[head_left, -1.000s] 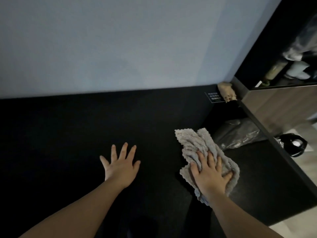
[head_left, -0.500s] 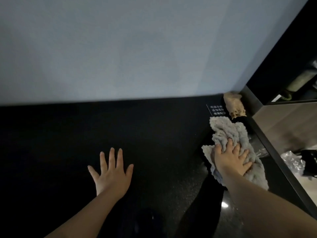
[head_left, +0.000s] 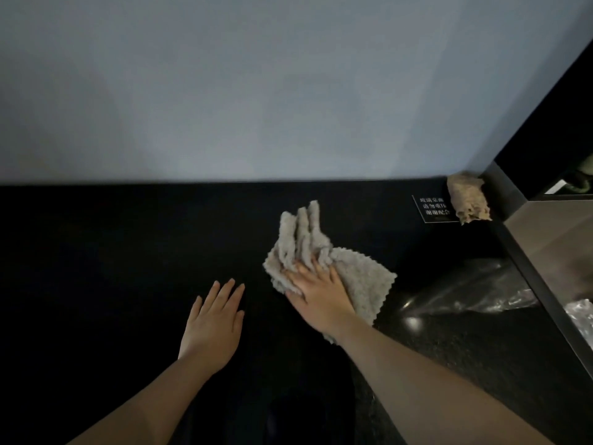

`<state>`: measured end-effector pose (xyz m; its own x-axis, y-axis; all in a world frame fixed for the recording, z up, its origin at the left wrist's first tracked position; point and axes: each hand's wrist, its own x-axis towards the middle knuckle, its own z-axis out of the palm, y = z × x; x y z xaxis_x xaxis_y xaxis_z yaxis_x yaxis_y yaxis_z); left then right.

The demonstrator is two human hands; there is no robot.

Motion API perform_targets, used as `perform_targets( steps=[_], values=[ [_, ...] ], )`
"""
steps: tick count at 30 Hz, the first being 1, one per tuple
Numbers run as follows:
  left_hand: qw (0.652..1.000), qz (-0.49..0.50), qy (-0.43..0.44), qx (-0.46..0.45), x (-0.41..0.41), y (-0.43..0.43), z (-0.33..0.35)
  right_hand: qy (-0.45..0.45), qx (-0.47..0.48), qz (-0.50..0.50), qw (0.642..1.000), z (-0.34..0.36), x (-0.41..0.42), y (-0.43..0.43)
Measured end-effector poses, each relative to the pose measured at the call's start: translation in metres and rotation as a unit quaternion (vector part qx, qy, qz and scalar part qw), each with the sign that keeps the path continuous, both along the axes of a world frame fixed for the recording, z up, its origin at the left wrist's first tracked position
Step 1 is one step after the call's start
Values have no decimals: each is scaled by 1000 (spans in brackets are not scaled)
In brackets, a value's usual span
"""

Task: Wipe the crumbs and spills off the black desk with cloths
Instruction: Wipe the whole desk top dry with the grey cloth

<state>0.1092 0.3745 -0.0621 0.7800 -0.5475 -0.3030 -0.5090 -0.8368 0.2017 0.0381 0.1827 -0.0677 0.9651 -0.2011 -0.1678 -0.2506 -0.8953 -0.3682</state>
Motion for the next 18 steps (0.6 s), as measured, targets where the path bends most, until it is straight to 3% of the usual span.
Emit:
perform_targets(
  steps=[5, 12, 18],
  values=[
    [999, -19, -21, 22, -37, 37, 0, 33, 18, 25, 999, 1, -49, 43],
    [999, -47, -18, 5, -80, 87, 0, 34, 24, -35, 999, 1, -110, 112],
    [997, -60, 19, -52, -123, 155, -1, 17, 7, -46, 999, -5, -146, 206]
  ],
)
